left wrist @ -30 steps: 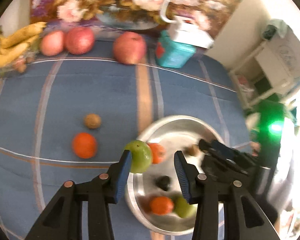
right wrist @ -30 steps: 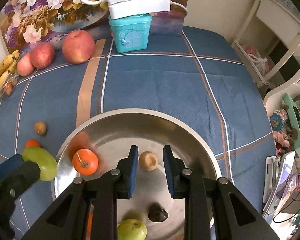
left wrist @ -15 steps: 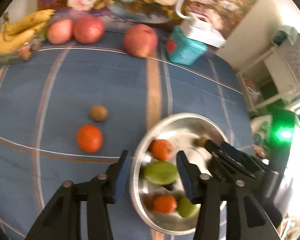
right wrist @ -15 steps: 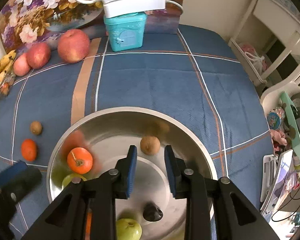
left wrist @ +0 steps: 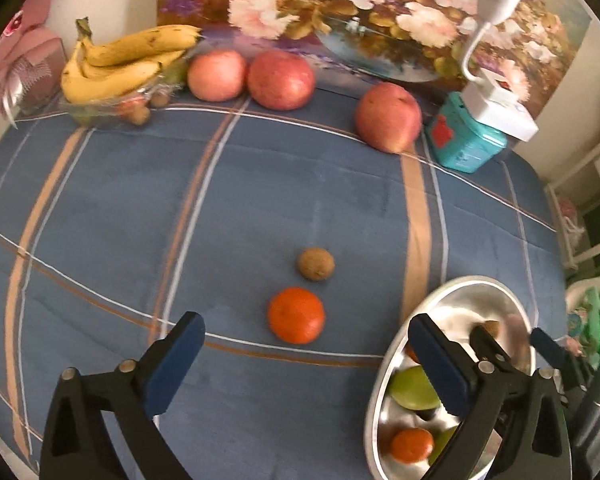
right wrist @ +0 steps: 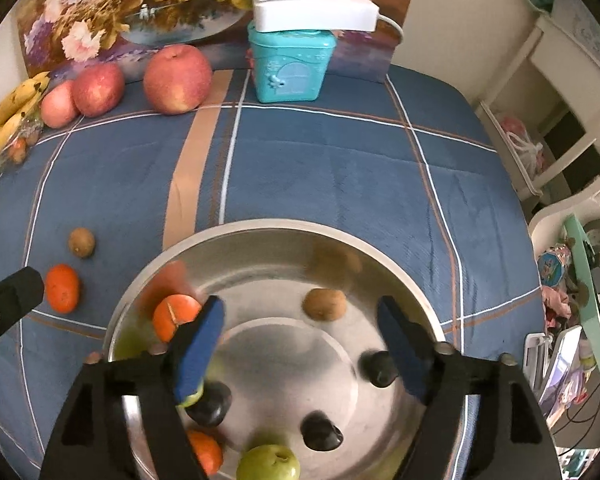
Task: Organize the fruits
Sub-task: 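Grasp the orange with the left tool while the right tool grasps the last kiwi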
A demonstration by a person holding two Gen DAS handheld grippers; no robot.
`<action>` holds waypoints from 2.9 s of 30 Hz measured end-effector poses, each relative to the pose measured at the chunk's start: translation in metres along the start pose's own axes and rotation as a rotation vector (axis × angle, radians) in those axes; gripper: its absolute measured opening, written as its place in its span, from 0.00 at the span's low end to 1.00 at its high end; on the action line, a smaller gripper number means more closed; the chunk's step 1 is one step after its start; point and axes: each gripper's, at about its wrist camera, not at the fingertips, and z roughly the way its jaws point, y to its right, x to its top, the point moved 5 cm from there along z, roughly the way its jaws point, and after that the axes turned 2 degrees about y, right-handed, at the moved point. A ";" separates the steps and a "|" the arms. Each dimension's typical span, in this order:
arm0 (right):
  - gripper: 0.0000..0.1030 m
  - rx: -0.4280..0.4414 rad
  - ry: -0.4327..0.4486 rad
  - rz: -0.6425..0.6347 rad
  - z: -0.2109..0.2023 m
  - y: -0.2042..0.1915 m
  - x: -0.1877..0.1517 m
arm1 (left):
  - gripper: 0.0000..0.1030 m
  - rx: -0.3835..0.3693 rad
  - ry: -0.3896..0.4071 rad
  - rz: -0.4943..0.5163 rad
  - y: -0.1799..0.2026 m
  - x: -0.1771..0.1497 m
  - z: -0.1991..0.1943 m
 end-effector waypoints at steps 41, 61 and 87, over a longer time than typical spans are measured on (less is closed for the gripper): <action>0.92 0.097 0.043 0.143 -0.003 -0.029 0.009 | 0.76 -0.090 -0.103 -0.052 -0.017 -0.005 0.054; 0.92 0.079 0.038 0.136 0.002 -0.034 0.009 | 0.40 -0.117 -0.111 -0.094 -0.027 0.005 0.046; 0.85 0.236 0.106 -0.015 0.007 -0.155 0.024 | 0.40 -0.066 -0.010 -0.421 -0.163 0.036 0.012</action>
